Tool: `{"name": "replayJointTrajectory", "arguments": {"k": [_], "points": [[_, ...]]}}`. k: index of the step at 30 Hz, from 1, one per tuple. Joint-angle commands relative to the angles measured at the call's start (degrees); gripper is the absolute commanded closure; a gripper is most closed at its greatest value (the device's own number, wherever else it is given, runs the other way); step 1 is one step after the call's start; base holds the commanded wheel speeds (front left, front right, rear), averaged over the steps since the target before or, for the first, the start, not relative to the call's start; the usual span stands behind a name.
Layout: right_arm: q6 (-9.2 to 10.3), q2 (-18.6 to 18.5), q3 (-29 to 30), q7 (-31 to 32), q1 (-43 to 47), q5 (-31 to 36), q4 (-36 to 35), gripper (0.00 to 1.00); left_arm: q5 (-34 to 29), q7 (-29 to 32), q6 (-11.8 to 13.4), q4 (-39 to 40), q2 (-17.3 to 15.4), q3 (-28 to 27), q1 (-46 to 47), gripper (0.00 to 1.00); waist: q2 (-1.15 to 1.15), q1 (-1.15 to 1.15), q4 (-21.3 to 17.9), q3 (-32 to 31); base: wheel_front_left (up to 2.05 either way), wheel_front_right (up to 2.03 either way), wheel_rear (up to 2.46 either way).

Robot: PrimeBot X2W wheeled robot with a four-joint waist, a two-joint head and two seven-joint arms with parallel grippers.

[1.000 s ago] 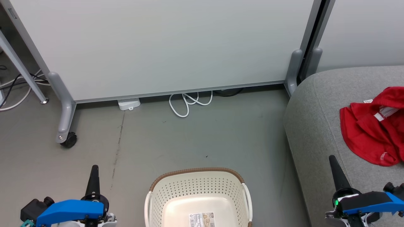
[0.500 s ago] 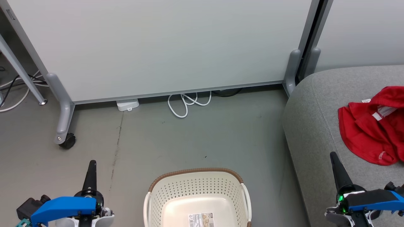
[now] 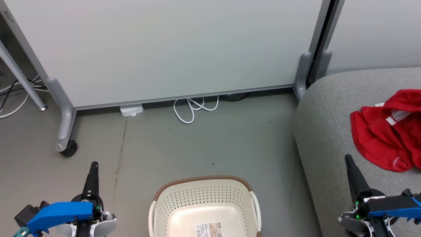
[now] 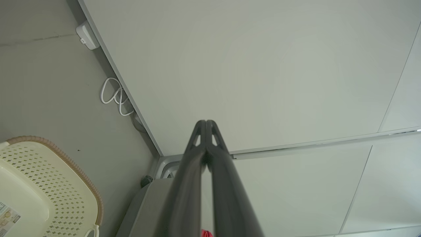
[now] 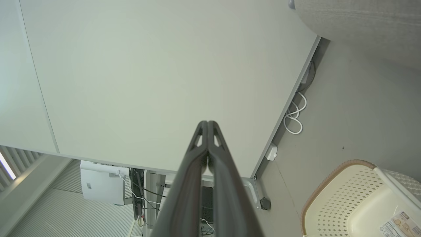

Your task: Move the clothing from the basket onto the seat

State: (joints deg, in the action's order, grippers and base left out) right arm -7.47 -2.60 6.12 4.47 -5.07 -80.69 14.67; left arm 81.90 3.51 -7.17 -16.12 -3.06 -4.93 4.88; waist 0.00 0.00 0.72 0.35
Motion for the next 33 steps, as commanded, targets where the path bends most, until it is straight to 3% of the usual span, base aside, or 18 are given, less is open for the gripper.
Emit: {"name": "replayJointTrajectory", "arguments": {"k": [1,33], "points": [[-0.04,-0.38,0.17,0.29,-0.74,-1.07,-0.49,1.0,0.91,0.46,-0.45,0.5,-0.05,-0.38,0.93,1.0,0.0,0.0,-0.02,-0.01,0.0,0.0,0.0],[-0.04,-0.43,0.45,2.21,-1.43,-11.8,-0.76,1.0,10.55,3.25,-0.56,2.25,0.21,-1.77,1.61,1.0,0.0,0.0,-0.72,-0.17,0.0,0.0,0.0]]}}
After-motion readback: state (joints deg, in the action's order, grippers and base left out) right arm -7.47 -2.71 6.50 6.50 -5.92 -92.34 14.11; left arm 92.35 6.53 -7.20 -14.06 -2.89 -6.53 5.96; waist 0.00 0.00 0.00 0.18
